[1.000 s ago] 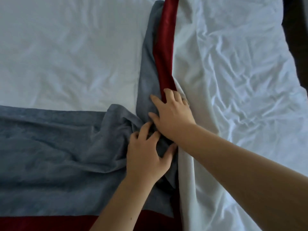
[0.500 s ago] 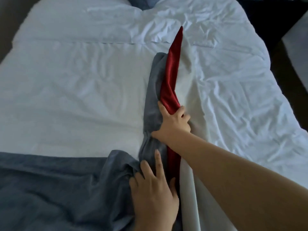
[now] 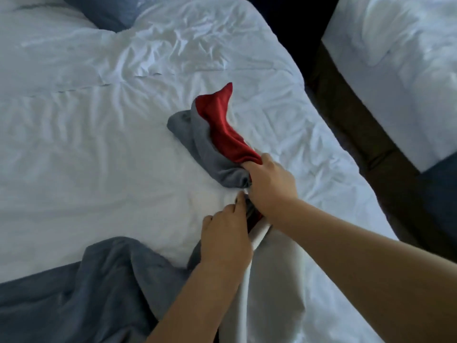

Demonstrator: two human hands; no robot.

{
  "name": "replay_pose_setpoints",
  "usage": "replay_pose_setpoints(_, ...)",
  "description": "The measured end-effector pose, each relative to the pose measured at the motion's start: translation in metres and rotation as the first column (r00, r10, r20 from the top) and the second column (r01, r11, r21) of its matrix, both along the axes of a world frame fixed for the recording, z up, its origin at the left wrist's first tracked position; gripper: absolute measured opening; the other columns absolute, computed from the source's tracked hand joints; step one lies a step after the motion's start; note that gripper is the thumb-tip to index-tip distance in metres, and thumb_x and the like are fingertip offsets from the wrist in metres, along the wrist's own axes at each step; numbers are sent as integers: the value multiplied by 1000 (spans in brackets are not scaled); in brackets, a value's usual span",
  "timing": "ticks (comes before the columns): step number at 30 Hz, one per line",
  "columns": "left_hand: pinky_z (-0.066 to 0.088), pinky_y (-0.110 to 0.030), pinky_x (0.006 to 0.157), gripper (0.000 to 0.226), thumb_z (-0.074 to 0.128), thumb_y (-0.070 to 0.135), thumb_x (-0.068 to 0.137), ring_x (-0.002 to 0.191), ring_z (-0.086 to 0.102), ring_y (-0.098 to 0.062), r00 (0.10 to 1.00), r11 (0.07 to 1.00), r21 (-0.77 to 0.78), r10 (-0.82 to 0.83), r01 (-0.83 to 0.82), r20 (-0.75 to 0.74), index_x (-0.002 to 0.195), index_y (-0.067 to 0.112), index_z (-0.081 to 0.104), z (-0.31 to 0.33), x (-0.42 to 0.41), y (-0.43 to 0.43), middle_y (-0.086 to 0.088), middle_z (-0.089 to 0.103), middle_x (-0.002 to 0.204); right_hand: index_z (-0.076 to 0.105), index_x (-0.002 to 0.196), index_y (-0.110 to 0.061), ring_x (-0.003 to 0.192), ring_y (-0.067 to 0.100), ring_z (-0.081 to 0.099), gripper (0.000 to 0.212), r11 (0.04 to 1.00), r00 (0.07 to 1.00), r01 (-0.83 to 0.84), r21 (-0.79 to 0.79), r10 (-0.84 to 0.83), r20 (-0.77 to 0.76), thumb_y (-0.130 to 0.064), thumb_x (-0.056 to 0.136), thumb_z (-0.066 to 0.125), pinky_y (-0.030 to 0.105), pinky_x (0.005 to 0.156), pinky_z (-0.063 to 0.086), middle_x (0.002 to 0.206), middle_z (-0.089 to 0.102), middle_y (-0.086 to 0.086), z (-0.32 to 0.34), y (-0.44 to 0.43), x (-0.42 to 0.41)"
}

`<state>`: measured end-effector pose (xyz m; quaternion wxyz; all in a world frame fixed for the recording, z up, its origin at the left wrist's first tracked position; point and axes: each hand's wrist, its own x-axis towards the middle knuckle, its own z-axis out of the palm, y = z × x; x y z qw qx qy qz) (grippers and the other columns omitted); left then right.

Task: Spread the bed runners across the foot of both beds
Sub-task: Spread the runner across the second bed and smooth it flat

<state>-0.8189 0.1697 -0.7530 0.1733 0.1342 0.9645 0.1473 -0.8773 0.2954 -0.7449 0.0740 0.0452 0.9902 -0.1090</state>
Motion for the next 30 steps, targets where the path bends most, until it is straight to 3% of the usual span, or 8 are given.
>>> replay_pose_setpoints(5,45,-44,95,78,43,77,86,110,60,-26,983,979,118,-176,168,61,151,36,30,6,29,100,5,58,125,58,123,-22,95,36,56,35,978,978,207,32,-208,20,-21,88,59,39,69,41,116,47,11,20,106,68)
replay_pose_setpoints(8,45,-41,89,58,59,49,89,112,57,-23,952,941,154,-306,303,-2,141,38,37,4,56,151,9,58,126,54,118,-22,92,35,57,31,927,927,371,49,-373,26,-24,88,59,43,74,50,114,47,10,26,162,117)
replay_pose_setpoints(10,41,-41,97,69,60,23,85,128,48,-21,916,907,137,-401,399,-9,148,36,34,0,76,180,10,50,139,51,114,-20,84,33,55,27,865,864,498,54,-501,52,-23,89,59,40,69,44,106,42,7,25,194,153)
replay_pose_setpoints(16,13,-51,125,87,70,32,87,157,-8,-27,823,832,97,-555,547,122,158,33,21,-22,133,227,8,5,168,49,121,-15,105,39,57,39,618,598,785,43,-774,206,-36,90,57,38,76,40,117,42,13,-4,242,247)
replay_pose_setpoints(20,2,-54,125,80,63,45,90,156,-10,-24,786,798,64,-602,599,139,158,38,21,-38,153,220,9,-5,170,21,156,-15,121,39,53,73,600,557,797,62,-772,305,-39,95,53,39,82,44,139,39,19,-27,239,272)
replay_pose_setpoints(23,4,-53,125,75,67,57,85,156,8,-18,832,835,141,-546,532,98,151,40,36,-36,153,204,10,14,168,12,159,-23,125,37,47,72,606,532,779,159,-774,344,-37,98,47,41,82,44,143,36,19,-32,231,264)
replay_pose_setpoints(26,2,-51,126,79,67,70,80,154,16,-15,869,869,175,-484,464,100,148,40,41,-32,141,177,10,29,163,7,158,-33,138,40,26,75,622,494,702,347,-776,392,-39,95,48,49,103,37,149,23,22,-22,212,239)
replay_pose_setpoints(30,2,-52,126,78,60,76,81,153,18,-12,931,928,150,-355,340,88,147,38,44,-27,112,119,11,31,162,-1,157,-33,147,40,-4,75,780,761,426,459,-583,285,-38,97,44,53,116,15,157,-11,19,-4,154,191)
